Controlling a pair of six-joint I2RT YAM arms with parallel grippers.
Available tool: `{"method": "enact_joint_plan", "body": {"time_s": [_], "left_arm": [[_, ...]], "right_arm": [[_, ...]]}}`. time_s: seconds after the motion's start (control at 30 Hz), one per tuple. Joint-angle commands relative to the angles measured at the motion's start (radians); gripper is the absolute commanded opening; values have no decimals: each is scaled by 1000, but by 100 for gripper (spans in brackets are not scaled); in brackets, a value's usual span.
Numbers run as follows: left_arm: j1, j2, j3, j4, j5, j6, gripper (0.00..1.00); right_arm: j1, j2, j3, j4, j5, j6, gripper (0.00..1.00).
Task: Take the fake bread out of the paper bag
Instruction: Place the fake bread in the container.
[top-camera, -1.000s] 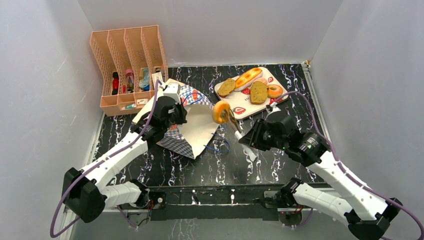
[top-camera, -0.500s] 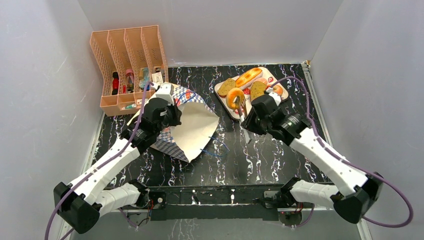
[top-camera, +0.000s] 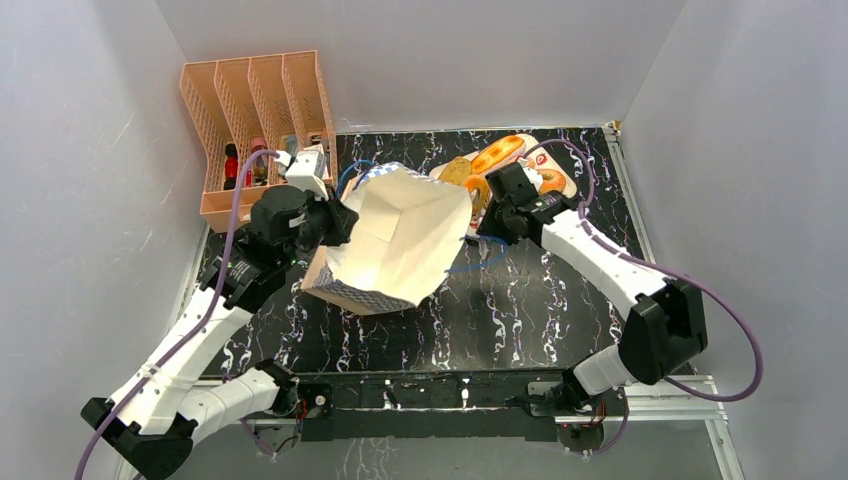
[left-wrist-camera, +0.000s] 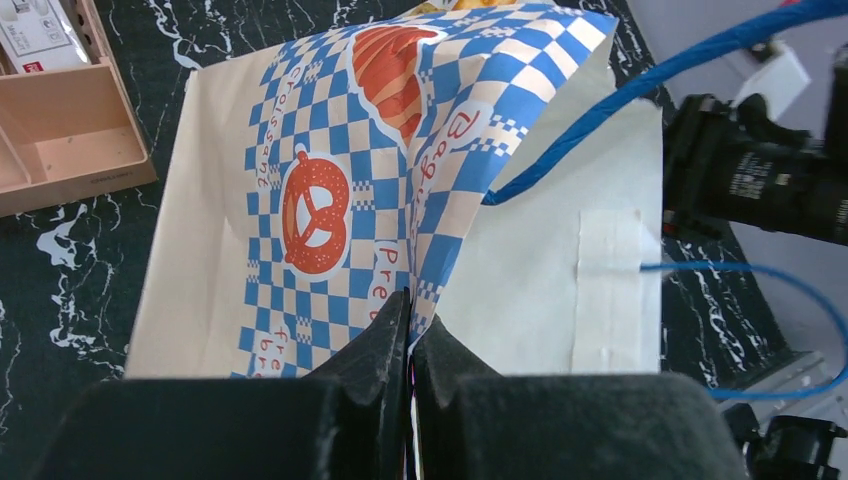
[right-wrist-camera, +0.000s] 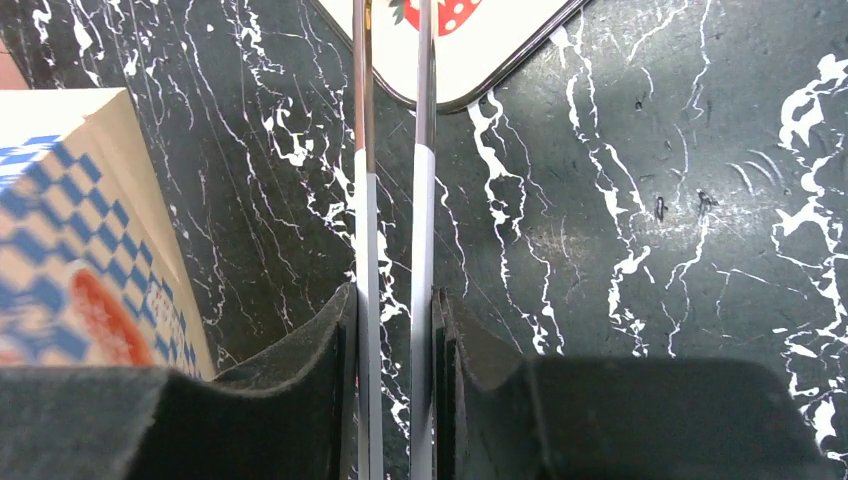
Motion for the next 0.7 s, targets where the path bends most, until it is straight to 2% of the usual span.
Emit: {"method": "enact_joint_plan", "body": {"time_s": [0.0,0.23,0.37,0.67], "left_arm": [[2,-34,57,-54,50,-60,0],[0,-63,47,-2,100,-158,0],[1,-80,-5,81,140,-240,0],[1,-101,-12,130,111,-334,0]], "right_arm": [[-7,33,90,86,-3,-9,0],[-24,115,162,16,2,-8,0],[-45,135,177,-12,-3,-6,0],[-95,153,157,-16,-61,-18,0]]}}
